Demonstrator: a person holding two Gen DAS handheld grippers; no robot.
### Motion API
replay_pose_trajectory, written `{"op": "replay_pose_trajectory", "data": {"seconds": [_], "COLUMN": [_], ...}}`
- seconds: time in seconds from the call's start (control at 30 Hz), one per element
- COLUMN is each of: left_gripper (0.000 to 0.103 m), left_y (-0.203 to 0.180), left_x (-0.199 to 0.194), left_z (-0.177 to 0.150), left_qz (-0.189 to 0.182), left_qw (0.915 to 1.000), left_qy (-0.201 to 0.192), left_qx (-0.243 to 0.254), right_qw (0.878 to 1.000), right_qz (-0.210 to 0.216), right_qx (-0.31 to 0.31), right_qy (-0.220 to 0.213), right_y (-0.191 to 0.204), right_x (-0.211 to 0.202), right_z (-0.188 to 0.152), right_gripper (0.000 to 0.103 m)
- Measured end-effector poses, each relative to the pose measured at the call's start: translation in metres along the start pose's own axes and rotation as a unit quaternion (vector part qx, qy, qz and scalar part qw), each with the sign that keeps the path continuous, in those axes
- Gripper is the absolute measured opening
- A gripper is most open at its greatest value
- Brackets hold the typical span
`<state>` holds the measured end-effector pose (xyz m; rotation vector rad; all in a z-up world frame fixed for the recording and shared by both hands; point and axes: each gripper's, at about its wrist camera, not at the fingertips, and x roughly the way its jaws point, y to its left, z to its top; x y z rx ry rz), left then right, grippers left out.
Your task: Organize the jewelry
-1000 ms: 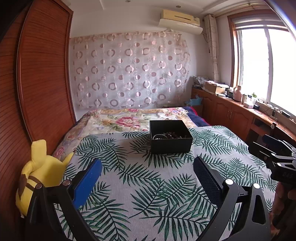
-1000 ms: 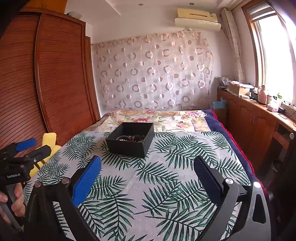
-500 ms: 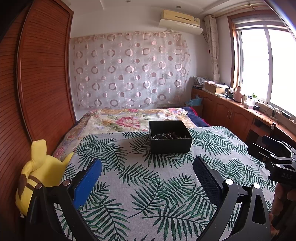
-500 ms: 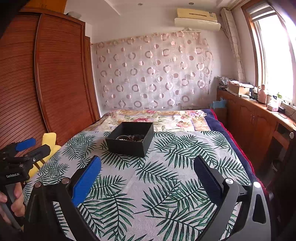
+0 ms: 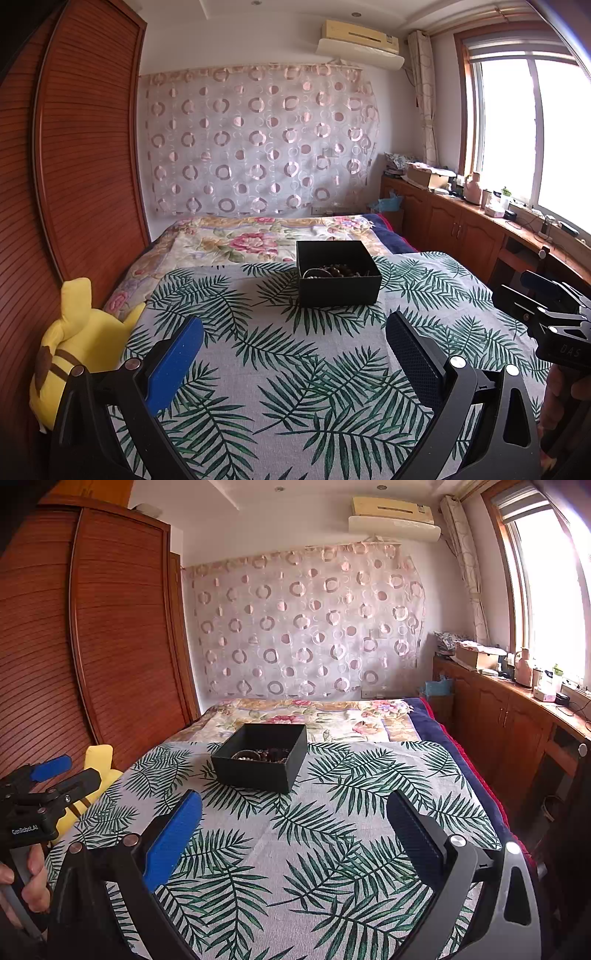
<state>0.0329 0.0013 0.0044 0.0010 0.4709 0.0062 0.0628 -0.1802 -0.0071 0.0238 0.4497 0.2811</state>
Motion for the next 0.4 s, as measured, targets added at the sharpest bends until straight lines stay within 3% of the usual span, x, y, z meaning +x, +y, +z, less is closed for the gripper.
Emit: {"op": "replay_pose_trajectory", "data": {"seconds": [0.4], "left_gripper": [0.096], "left_y": [-0.0026], "left_x": [-0.0001], "left_z": [-0.0007], "left_qz": [-0.004], "left_qw": [1.0], "left_qy": [0.0], "left_qx": [0.001], "right_qw": [1.0], "right_qz": [0.0], "right_qx": [0.0], "right_qy": [0.0], "right_y": [0.0], "right_x": [0.0002], "right_z": [-0.0004], "right_gripper": [0.101]}}
